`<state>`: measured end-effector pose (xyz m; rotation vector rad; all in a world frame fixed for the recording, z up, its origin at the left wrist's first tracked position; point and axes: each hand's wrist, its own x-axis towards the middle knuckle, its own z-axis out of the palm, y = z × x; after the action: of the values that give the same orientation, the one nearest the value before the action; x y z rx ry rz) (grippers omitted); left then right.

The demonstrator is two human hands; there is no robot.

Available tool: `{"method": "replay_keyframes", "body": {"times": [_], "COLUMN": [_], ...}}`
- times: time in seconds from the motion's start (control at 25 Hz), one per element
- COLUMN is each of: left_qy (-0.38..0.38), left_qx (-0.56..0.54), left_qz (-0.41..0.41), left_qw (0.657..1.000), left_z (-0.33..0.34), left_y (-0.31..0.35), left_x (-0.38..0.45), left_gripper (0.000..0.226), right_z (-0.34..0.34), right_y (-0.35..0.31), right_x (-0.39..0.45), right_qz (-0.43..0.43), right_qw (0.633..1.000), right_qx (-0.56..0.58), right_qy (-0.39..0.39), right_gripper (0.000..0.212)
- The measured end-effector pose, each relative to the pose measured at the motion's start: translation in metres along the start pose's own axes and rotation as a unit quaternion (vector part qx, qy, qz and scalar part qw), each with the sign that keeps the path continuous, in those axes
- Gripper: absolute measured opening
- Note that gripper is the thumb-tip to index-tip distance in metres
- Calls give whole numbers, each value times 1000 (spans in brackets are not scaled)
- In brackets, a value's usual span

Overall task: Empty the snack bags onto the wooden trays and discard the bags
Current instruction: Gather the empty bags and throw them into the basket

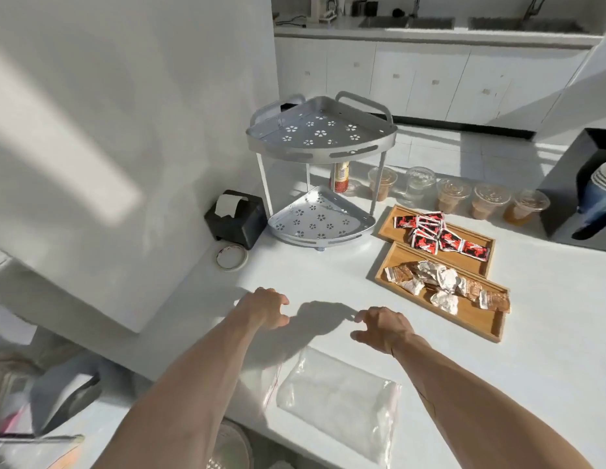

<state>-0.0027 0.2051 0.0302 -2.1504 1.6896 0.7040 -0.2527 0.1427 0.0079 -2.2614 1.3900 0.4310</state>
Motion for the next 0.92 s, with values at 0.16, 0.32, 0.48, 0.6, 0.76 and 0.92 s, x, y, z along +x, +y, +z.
{"method": "replay_keyframes", "body": {"times": [0.16, 0.32, 0.48, 0.6, 0.76, 0.92], "left_qy": [-45, -61, -25, 41, 73, 70], "left_qx": [22, 52, 93, 108, 100, 100], "left_qz": [-30, -9, 35, 54, 60, 55], "left_qw": [998, 997, 995, 992, 990, 991], "left_z": [11, 30, 55, 69, 77, 77], "left_y": [-50, -82, -97, -101, -102, -101], "left_x": [-9, -13, -12, -8, -6, -12], "left_gripper": [56, 61, 62, 56, 52, 29], "right_z": [13, 32, 56, 66, 69, 61], "right_y": [-33, -49, -54, -56, -54, -46], "right_x": [7, 2, -9, -12, -12, -9], "right_qz": [-12, -6, 34, 50, 66, 63], "right_qw": [999, 997, 998, 998, 997, 997], "right_qx": [-14, -45, -42, -32, -29, -38], "right_qy": [-39, -67, -45, -33, -30, -22], "right_gripper": [59, 65, 62, 51, 36, 14]}}
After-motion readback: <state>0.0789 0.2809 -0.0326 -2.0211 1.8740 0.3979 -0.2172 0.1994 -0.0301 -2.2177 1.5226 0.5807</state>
